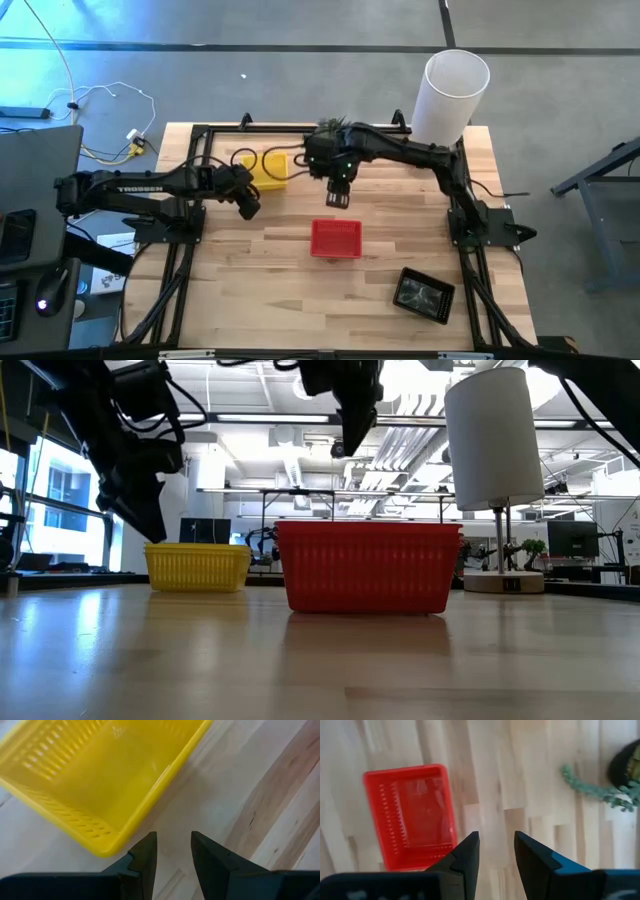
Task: Stack baskets by color
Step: Adjust the stacked yellow bins, then move the stacked red bins to the top center of the table
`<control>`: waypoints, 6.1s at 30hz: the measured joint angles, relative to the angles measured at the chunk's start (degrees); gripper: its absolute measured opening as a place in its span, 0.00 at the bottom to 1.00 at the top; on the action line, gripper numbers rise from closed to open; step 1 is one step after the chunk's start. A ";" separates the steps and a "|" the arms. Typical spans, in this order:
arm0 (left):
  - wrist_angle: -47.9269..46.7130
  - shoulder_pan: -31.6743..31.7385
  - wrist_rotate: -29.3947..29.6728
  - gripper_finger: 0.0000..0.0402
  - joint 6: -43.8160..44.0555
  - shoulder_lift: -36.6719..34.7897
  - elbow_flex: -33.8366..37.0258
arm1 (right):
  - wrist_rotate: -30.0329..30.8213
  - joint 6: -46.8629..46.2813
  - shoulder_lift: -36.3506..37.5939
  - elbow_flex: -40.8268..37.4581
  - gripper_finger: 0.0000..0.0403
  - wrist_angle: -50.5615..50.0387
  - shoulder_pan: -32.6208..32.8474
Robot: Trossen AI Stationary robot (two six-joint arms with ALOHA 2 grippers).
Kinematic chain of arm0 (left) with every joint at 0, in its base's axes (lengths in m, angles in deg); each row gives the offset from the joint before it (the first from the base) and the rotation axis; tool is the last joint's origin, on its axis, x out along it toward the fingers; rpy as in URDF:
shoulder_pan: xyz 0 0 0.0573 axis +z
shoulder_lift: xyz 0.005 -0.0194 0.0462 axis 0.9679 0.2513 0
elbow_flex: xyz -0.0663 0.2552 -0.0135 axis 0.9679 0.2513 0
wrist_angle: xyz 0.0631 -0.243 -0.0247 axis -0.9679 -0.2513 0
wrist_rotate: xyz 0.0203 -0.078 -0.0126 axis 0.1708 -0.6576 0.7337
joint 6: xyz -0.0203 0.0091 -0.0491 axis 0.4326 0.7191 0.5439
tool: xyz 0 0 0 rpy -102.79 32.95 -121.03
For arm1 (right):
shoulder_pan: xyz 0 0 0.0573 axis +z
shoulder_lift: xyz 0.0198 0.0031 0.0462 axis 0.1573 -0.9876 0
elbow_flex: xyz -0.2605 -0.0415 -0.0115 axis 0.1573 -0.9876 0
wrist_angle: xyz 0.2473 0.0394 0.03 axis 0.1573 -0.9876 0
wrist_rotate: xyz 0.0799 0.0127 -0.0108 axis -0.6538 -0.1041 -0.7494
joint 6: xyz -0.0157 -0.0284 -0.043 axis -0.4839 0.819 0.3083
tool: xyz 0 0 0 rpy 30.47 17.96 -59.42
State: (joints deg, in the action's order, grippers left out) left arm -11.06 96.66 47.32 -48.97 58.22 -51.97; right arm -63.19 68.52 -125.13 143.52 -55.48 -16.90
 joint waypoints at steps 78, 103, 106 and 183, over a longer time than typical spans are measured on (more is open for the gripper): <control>6.16 -3.39 -4.86 0.27 2.31 -2.51 2.53 | 1.26 -15.06 37.11 -72.47 0.27 56.20 14.40; 12.18 -19.54 -4.84 0.27 11.10 -2.49 2.51 | -2.54 -4.58 23.06 -69.13 0.27 71.77 15.80; 12.20 -19.56 -4.82 0.27 11.10 -2.49 2.51 | -2.08 -4.04 20.68 -66.19 0.27 68.37 15.41; 12.03 -19.37 -3.86 0.27 10.57 -2.47 2.55 | 14.40 -5.78 15.32 -64.56 0.27 73.65 -10.56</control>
State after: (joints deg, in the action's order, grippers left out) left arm 0.97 77.29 43.46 -38.40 55.75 -49.42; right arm -48.79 62.74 -109.80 78.96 18.17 -27.46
